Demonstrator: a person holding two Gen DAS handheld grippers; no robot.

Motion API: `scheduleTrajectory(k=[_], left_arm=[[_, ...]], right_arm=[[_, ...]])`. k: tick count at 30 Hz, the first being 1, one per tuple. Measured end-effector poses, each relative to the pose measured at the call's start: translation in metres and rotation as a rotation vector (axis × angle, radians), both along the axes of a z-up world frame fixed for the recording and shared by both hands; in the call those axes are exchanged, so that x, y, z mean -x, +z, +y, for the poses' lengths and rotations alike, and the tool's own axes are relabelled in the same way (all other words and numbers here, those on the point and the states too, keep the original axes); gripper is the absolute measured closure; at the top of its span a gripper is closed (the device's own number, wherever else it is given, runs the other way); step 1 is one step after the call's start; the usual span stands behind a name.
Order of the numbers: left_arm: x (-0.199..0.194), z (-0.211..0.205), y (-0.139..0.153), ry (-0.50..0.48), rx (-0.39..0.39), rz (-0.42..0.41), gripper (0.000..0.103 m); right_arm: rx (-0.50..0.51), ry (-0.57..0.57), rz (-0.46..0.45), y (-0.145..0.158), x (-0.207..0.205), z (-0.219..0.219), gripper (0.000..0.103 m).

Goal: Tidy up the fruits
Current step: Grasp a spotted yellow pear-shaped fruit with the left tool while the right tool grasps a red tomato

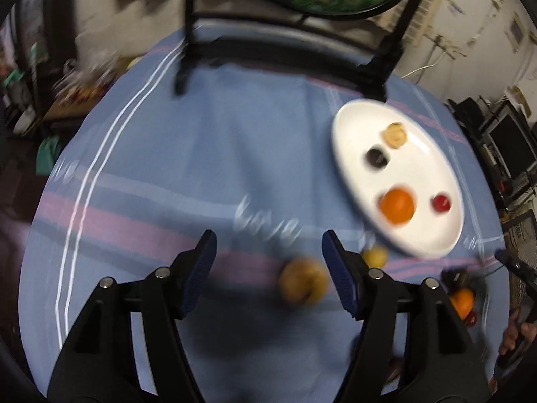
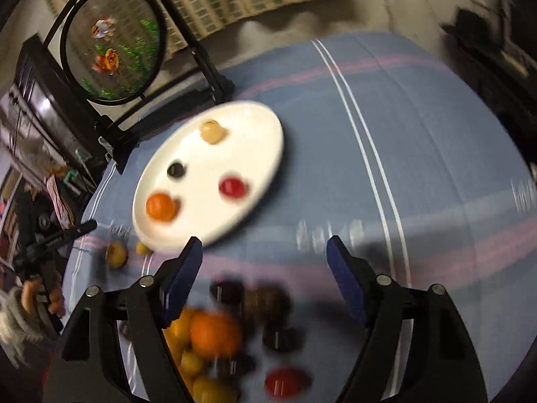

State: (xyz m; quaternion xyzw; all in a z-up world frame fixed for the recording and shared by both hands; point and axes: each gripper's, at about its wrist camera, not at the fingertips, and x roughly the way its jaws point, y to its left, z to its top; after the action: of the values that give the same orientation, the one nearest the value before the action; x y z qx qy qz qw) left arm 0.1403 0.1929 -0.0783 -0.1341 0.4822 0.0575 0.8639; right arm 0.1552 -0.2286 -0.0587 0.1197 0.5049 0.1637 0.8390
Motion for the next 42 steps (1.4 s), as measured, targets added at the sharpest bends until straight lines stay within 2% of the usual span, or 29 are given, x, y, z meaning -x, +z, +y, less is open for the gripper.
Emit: scheduleTrajectory(k=[3,6,11,13,15,19,21,24,28,31,34,37,39,42], left_arm=[[0.021,-0.006,-0.008,-0.012,0.014,0.013,0.037],[0.023,-0.026,-0.013,-0.069,-0.036,0.01,0.037],[0.008,-0.046,-0.026,-0.126,-0.06,0.018,0.037],[0.001,-0.048,-0.032,-0.128,-0.05,0.022,0.037],[-0.005,-0.047,-0.038,-0.121,-0.045,0.031,0.038],[-0.009,-0.044,-0.043,-0.125,-0.048,0.035,0.04],[-0.009,-0.041,-0.044,-0.118,-0.04,0.034,0.05],[-0.008,-0.038,-0.042,-0.111,-0.004,0.019,0.06],[0.001,-0.042,-0.031,-0.104,-0.013,0.002,0.062],[0.019,-0.049,-0.023,-0.124,0.053,0.0,0.062],[0.043,-0.062,-0.022,-0.158,0.062,0.013,0.062],[0.068,-0.074,-0.027,-0.182,0.091,0.045,0.061],[0.082,-0.081,-0.03,-0.197,0.097,0.063,0.061],[0.092,-0.088,-0.033,-0.211,0.101,0.078,0.061]], right_arm=[[0.011,0.021,0.064,-0.007,0.028,0.004,0.026],[0.06,0.076,0.098,-0.011,0.047,0.018,0.026],[0.105,0.114,0.057,0.002,0.059,0.027,0.026],[0.112,0.106,0.05,0.004,0.061,0.026,0.023],[0.123,0.087,0.036,0.007,0.063,0.025,0.008],[0.122,0.072,0.023,0.01,0.064,0.02,0.007],[0.123,0.076,0.028,0.008,0.063,0.021,0.007],[0.133,0.089,0.027,0.007,0.06,0.025,0.007],[0.16,0.107,0.026,0.004,0.058,0.03,0.007],[0.186,0.138,0.037,-0.003,0.059,0.032,0.007],[0.218,0.175,0.033,-0.012,0.065,0.032,0.008],[0.216,0.173,0.015,-0.013,0.07,0.025,0.015],[0.194,0.146,0.018,-0.014,0.069,0.016,0.025],[0.176,0.114,0.03,-0.019,0.066,0.004,0.031]])
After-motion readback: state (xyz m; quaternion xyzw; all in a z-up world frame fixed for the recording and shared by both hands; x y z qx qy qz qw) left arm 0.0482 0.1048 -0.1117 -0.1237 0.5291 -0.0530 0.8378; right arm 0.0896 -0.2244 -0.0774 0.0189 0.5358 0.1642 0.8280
